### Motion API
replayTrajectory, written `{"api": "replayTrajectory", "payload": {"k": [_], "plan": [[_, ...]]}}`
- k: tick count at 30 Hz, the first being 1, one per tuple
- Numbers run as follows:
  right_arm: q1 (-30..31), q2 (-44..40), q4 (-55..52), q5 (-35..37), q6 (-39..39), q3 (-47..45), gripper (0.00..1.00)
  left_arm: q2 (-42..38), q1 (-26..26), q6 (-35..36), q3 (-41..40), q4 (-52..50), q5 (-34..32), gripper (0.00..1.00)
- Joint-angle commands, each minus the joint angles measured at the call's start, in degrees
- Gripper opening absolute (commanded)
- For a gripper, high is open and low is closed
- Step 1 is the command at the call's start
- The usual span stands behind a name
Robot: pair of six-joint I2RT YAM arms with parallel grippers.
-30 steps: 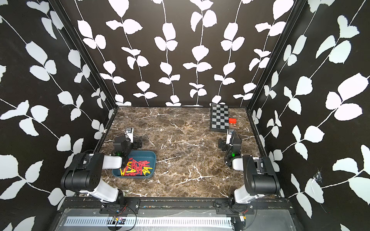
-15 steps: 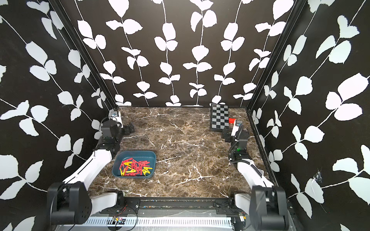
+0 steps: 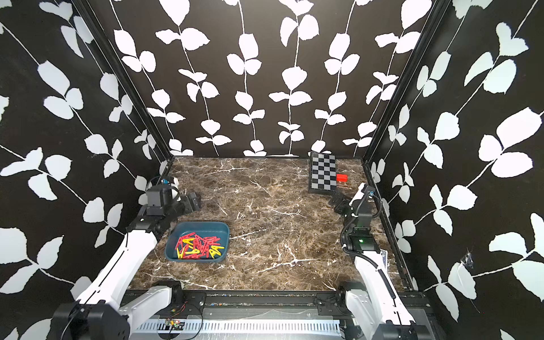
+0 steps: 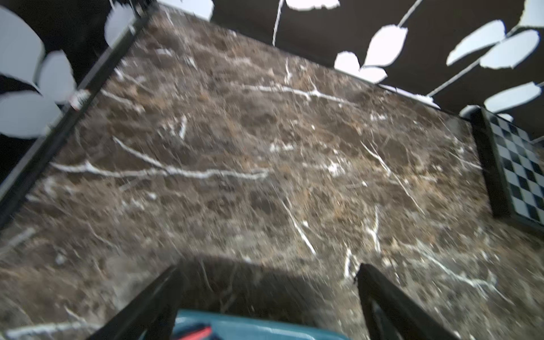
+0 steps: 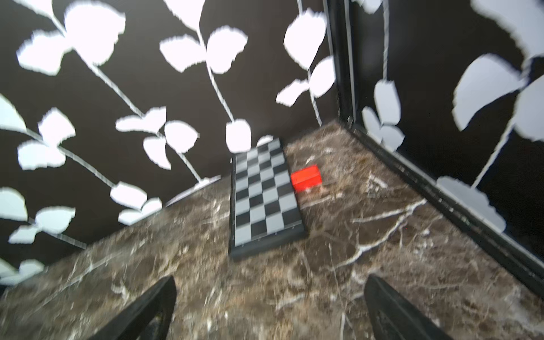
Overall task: Take the clothespins out of the storage box
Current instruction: Move the storage box to the center of the board.
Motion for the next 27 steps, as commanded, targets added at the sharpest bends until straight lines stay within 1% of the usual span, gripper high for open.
{"api": "replayTrajectory", "payload": {"k": [1,4,8,11,13,15,19,23,25,27], "plan": [[1.6,0.9,-8.2,-6.3,-2.4,4.1,0.99,-3.4,-3.9,-3.2,-3.5,-5.5,1.0,0.9],[4.0,2.0,-12.7,-7.9,-3.8,6.1,0.99,-4.5,-9.1,-5.9,-6.6,-6.1,-0.1,0.87],[8.6,3.6,-17.4,-6.2,-5.6,8.7,0.99,-4.6,-16.2,-10.2,-10.7,-5.1,-1.5,0.85],[11.9,5.2,-18.9,-4.9,-6.7,10.1,0.99,-2.6,-22.8,-12.5,-11.9,-3.4,-3.9,0.85],[14.1,6.1,-19.2,-3.5,-6.8,10.7,0.99,-0.3,-26.0,-13.4,-11.8,-2.2,-5.4,0.8],[16.1,7.1,-19.6,-2.3,-6.6,11.4,0.99,2.5,-27.8,-14.2,-11.1,-1.1,-5.5,0.76],[19.9,8.9,-19.8,0.5,-6.5,12.3,0.99,8.9,-31.2,-14.0,-8.5,1.2,-6.6,0.72],[22.2,10.0,-21.0,2.3,-6.7,13.4,0.99,15.8,-32.9,-14.7,-5.6,2.5,-5.9,0.59],[22.8,10.0,-21.5,2.6,-6.8,13.7,0.99,18.3,-34.1,-15.1,-3.8,3.4,-5.6,0.58],[23.2,9.8,-21.8,2.9,-6.7,13.6,0.99,20.4,-36.6,-15.8,-2.2,4.5,-5.8,0.58]]}}
